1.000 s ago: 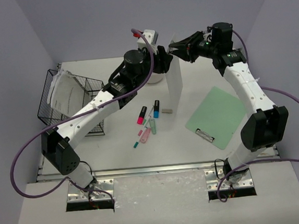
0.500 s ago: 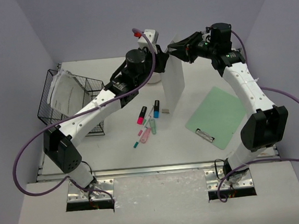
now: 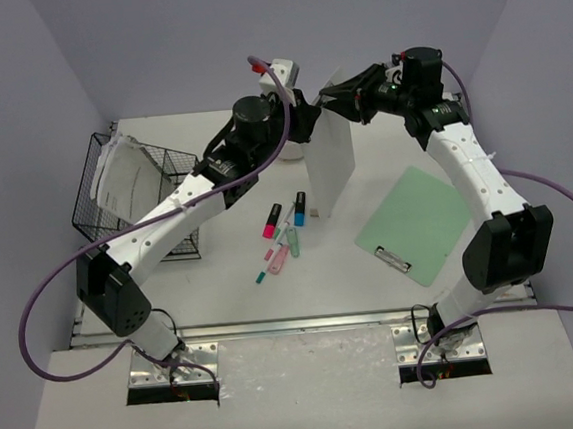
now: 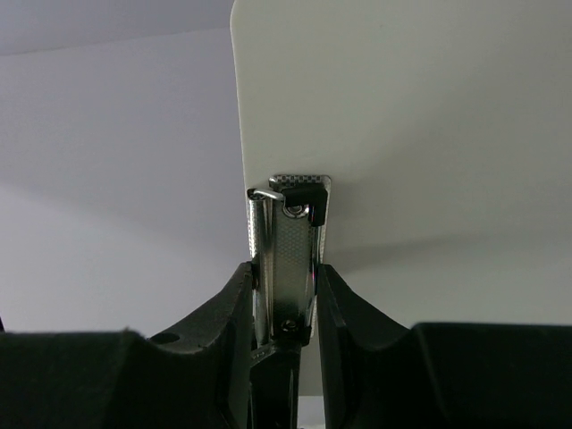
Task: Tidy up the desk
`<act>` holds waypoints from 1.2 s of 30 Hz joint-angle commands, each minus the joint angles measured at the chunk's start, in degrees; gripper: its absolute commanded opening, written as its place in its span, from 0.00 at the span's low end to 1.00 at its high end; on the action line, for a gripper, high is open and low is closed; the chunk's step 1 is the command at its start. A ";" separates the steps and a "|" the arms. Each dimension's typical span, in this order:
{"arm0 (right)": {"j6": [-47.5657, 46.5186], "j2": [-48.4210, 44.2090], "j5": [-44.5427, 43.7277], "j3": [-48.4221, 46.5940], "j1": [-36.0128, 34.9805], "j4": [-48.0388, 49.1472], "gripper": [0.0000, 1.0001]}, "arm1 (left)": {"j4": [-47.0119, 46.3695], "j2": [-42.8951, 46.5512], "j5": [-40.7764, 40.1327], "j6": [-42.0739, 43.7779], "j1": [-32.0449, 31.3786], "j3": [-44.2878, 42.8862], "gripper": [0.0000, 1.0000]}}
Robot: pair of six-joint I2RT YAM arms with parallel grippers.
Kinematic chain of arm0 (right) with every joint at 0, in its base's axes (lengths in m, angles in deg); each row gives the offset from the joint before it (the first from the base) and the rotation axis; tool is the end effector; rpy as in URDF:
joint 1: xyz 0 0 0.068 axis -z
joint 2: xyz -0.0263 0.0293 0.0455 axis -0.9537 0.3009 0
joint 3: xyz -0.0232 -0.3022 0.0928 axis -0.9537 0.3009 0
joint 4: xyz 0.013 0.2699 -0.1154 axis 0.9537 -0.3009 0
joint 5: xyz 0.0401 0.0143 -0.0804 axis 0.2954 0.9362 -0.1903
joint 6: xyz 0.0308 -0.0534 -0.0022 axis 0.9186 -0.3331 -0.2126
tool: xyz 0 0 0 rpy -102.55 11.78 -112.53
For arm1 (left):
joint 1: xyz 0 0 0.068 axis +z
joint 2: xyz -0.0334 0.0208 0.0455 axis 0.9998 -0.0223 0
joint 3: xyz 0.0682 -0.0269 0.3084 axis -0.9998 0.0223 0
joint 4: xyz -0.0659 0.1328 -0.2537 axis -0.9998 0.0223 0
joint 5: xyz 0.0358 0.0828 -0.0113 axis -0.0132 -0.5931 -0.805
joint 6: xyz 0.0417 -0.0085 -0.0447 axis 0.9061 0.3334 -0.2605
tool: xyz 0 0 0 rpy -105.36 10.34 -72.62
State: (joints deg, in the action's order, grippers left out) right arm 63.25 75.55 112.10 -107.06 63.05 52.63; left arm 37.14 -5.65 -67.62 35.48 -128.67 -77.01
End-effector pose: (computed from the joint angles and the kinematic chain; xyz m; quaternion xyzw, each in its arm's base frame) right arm 0.4168 0.0961 0.4282 0.3391 0.7100 0.5827 0.2034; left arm 0.3299 -0.2725 0.4617 0.1627 0.7017 -0.2734 0.6375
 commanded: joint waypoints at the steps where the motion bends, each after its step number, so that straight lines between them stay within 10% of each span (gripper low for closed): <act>1: -0.39 -3.01 0.60 0.19 -1.18 5.16 0.00 | -2.98 8.18 7.57 2.37 -0.01 3.97 0.00; 11: -1.95 -3.41 0.32 1.60 -2.73 6.59 0.03 | -4.39 14.30 12.59 3.52 1.76 9.20 0.00; 16: -2.70 -3.99 0.89 3.70 -3.22 7.24 0.76 | -3.25 14.92 11.34 4.55 3.12 6.88 0.00; 19: -3.01 -4.43 1.12 4.11 -3.22 7.77 0.88 | -1.91 15.86 9.55 6.25 4.36 5.85 0.00; 36: -11.17 -7.13 1.98 5.70 -2.78 11.24 0.94 | 2.39 38.90 -9.43 25.46 23.26 2.88 0.00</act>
State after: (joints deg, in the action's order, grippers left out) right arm 56.65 71.04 114.79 -101.40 59.81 59.79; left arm 43.78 28.64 -69.04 51.39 -108.15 -70.42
